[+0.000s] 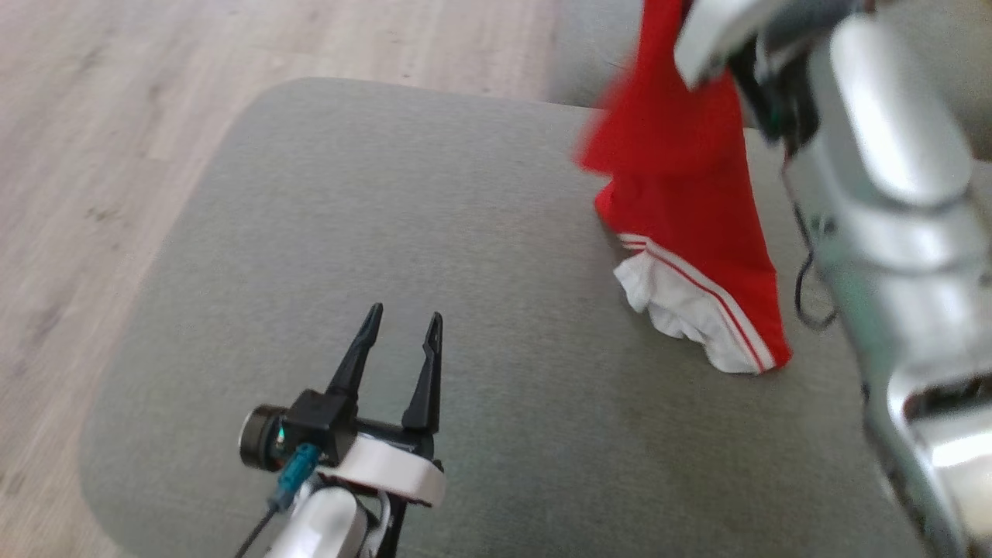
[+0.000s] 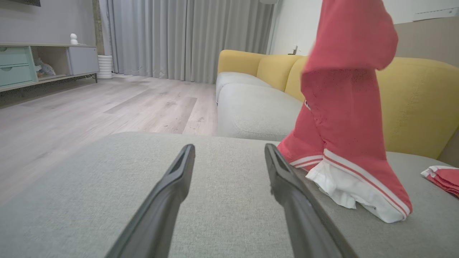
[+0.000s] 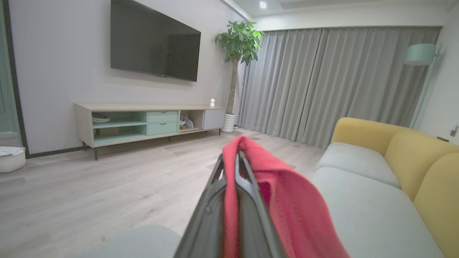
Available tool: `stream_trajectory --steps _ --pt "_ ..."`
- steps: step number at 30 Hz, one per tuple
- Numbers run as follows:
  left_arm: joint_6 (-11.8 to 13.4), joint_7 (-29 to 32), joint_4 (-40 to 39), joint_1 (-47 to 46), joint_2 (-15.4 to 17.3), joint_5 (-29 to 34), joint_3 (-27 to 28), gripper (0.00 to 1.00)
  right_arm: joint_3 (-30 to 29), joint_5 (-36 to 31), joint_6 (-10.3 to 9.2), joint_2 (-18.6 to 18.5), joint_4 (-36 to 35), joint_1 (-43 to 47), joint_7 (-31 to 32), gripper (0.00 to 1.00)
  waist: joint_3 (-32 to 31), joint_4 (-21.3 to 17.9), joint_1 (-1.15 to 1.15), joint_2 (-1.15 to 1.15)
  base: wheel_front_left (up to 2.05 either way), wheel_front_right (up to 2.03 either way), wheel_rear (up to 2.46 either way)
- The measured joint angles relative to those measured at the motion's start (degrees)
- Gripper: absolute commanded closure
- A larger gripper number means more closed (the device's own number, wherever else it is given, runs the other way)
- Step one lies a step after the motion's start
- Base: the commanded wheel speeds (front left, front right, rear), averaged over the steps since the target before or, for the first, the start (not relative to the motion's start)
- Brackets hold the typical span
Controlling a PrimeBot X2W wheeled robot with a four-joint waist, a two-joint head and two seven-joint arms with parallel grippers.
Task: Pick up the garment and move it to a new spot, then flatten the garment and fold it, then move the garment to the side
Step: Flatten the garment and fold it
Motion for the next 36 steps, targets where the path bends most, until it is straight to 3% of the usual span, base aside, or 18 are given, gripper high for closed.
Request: stream_trajectory --steps 7,13,18,25,26,27,31,36 --pt "-0.96 0.0 0.42 2.85 -1.15 1.1 2.01 0.0 0.78 4.42 0.0 0.2 10.15 -14.32 -6.25 1.0 -1.09 4.05 0.0 0.0 0.0 0.0 0.0" --pt "-1.02 0.0 0.22 3.31 -1.07 2.56 5.1 0.0 -7.65 0.89 0.0 0.07 19.85 -20.0 -11.47 1.0 -1.43 2.43 0.0 0.0 0.0 0.0 0.0" --pt "-2.01 0.0 0.04 3.28 -1.08 3.66 5.88 0.0 -13.8 -1.44 0.0 -3.83 26.76 -13.29 -12.22 1.0 -0.77 -0.37 0.0 0.0 0.0 0.0 0.0" --pt "-3.28 0.0 0.14 2.94 -1.04 5.1 7.14 0.0 -18.35 -4.85 0.0 -9.28 34.97 6.33 -14.22 1.0 1.74 -3.98 0.01 0.0 0.0 0.0 0.0" --pt "-3.53 0.0 0.21 2.79 -1.04 5.22 7.15 0.0 -18.92 -5.69 0.0 -9.64 35.7 8.05 -14.55 0.92 2.18 -4.42 0.02 0.0 0.0 0.0 0.0" --pt "-3.55 0.0 0.26 2.53 -1.05 5.35 7.14 0.0 -20.02 -6.15 0.0 -9.79 36.06 9.26 -15.02 0.0 2.59 -4.82 0.01 0.0 0.0 0.0 0.0" --pt "-4.05 0.0 0.47 0.26 -1.11 6.04 7.33 0.0 -22.29 -9.6 0.0 -8.68 35.34 9.65 -17.91 0.0 3.78 -6.67 0.01 0.0 0.0 0.0 0.0" --pt "-4.46 0.0 0.93 -0.11 -1.15 6.11 7.57 0.0 -23.18 -11.21 0.0 -3.88 29.19 10.06 -19.57 0.0 3.38 -8.37 0.01 0.0 0.0 0.0 0.0"
